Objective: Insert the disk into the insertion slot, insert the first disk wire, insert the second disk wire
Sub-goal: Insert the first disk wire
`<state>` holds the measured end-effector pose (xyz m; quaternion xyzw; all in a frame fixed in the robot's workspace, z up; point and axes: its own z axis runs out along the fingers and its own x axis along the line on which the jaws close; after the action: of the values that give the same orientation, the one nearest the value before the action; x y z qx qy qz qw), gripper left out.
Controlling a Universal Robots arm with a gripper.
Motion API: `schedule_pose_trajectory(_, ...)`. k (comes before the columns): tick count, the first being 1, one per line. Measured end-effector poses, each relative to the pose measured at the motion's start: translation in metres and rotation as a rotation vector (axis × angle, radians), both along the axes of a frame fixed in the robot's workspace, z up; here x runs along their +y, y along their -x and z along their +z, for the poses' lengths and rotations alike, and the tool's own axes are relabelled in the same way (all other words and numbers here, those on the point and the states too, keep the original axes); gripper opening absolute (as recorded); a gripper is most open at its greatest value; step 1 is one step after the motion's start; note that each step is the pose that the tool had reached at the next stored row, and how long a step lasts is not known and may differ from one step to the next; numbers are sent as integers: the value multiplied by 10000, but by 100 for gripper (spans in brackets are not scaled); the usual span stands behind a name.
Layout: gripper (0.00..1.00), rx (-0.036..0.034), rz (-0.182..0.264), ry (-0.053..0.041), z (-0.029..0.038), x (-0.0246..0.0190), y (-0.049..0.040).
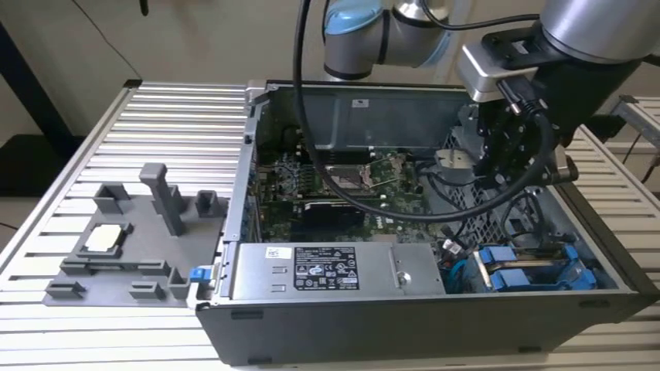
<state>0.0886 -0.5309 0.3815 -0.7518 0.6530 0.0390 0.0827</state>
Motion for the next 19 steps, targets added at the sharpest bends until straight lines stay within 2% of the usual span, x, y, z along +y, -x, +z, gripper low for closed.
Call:
schedule_pose_trajectory(5, 27, 1, 0, 2, -22, 0, 43)
schedule_pose_trajectory(14, 27, 2, 0, 2, -31, 0, 46)
schedule_pose_trajectory(16, 25, 2, 0, 1, -31, 0, 46)
schedule_pose_trajectory(17, 17, 2, 0, 2, -31, 0, 46)
schedule_pose_trajectory(19, 17, 2, 0, 2, -32, 0, 46)
